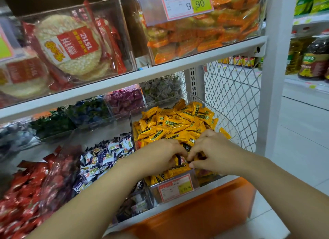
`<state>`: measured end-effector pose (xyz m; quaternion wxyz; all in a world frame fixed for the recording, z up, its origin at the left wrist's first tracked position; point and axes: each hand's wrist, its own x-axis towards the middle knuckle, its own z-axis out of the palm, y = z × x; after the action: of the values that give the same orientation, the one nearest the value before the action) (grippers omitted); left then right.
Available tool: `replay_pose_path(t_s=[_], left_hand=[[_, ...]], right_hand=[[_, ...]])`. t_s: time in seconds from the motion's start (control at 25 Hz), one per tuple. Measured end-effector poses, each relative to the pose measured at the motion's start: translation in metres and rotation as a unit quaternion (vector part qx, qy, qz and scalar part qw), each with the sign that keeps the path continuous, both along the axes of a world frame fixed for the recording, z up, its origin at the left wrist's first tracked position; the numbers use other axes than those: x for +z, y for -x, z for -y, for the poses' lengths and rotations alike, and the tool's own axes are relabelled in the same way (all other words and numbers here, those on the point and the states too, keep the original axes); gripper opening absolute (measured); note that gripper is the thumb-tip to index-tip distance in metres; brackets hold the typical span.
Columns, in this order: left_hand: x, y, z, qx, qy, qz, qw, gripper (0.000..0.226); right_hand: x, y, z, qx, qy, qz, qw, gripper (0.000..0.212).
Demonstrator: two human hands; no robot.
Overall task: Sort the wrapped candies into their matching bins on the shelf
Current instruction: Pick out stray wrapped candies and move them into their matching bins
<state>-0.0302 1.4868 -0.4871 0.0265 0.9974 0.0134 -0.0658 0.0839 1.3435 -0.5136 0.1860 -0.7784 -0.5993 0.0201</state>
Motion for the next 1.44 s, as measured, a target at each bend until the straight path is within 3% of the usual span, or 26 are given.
replay_pose_path(t_s=[0.16,0.36,0.64,1.12,1.44], left_hand=[[-0.001,-0.001,-0.002,-0.002,-0.025,-0.028,0.999,0.047],[-0.005,-0.005,-0.001,0.014,0.013,-0.043,0.999,0.045],[-0.004,-0.004,0.0,0.026,0.064,-0.016,0.997,0.041],[0.003,0.024,-0.011,0.037,0.142,0.162,0.976,0.027],[0.026,0.071,-0.037,0.127,0.172,0.319,0.923,0.031]], right_hand=[[-0.001,0.006,0.001,0.023,0.034,-0.015,0.999,0.028],[0.001,0.004,0.007,0.041,0.091,-0.004,0.995,0.034],[-0.002,0.002,0.008,0.041,0.071,-0.016,0.996,0.035],[-0.005,0.007,0.007,0.002,-0.008,-0.019,1.0,0.024],[0.002,0.049,-0.03,0.001,-0.146,0.003,0.989,0.037]])
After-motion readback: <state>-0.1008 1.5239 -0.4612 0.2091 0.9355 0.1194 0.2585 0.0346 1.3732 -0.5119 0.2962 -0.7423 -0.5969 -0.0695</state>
